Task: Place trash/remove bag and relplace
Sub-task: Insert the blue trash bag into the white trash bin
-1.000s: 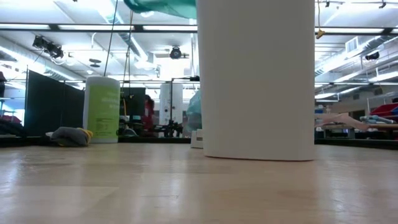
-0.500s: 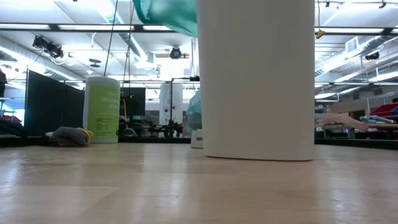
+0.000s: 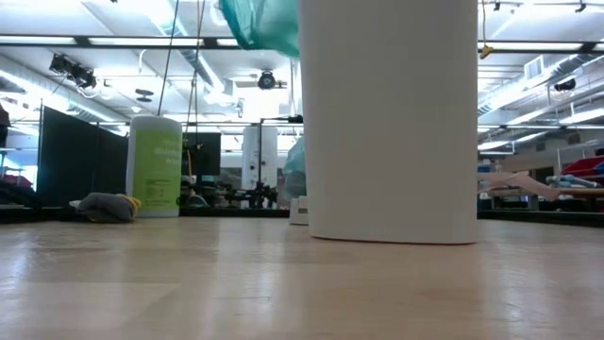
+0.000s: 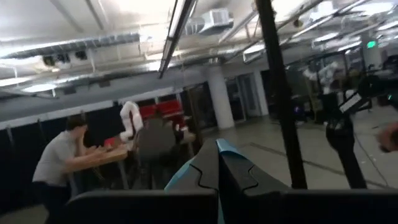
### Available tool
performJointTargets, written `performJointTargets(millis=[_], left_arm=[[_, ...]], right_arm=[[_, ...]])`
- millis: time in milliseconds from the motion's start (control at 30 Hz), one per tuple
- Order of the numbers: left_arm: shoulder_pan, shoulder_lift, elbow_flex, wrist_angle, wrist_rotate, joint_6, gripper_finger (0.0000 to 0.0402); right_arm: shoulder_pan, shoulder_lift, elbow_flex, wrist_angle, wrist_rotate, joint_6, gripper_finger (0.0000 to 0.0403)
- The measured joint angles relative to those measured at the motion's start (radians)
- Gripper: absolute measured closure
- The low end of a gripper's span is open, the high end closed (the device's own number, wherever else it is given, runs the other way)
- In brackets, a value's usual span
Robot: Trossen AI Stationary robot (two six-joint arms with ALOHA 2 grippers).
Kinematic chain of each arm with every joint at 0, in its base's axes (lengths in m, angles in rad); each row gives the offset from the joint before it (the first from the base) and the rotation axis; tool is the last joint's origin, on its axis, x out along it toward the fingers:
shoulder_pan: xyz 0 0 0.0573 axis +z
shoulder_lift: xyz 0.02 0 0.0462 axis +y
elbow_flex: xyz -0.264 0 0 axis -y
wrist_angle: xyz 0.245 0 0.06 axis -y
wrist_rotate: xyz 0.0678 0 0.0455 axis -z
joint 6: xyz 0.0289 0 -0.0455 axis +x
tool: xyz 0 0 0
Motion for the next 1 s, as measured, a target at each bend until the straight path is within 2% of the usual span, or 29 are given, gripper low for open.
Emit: performJointTargets(millis=[100,200,267,433,633,800,900,1000], left_arm=[[0.002,-0.004,0.000,-0.018,-0.013,0.016,0.0401],[0.007,-0.011,-0.001,-0.051,-0.014,0.016,0.0401],[0.007,-0.017,-0.002,-0.087,-0.014,0.016,0.0401],[0.013,-0.050,0.000,-0.159,-0.027,0.017,0.0401],[0.014,-0.057,0.000,-0.181,-0.066,0.064,0.0401],[0.014,-0.058,0.000,-0.272,-0.082,0.069,0.0401],[0.014,-0.054,0.000,-0.381,-0.141,0.069,0.0401],[0.014,-0.054,-0.001,-0.477,-0.207,0.072,0.0401]], right_arm=[[0.000,-0.011,0.000,0.114,-0.011,-0.016,0.0403],[0.000,0.007,0.000,0.171,-0.098,-0.044,0.0403],[0.000,0.029,0.000,0.172,-0.138,-0.051,0.0403],[0.000,0.102,-0.014,0.153,-0.154,-0.107,0.0403],[0.001,0.232,-0.039,0.149,-0.268,-0.204,0.0403],[-0.013,0.311,-0.040,0.096,-0.298,-0.291,0.0403],[-0.029,0.336,-0.040,0.053,-0.335,-0.343,0.0403],[-0.056,0.327,-0.037,0.035,-0.313,-0.349,0.0403]])
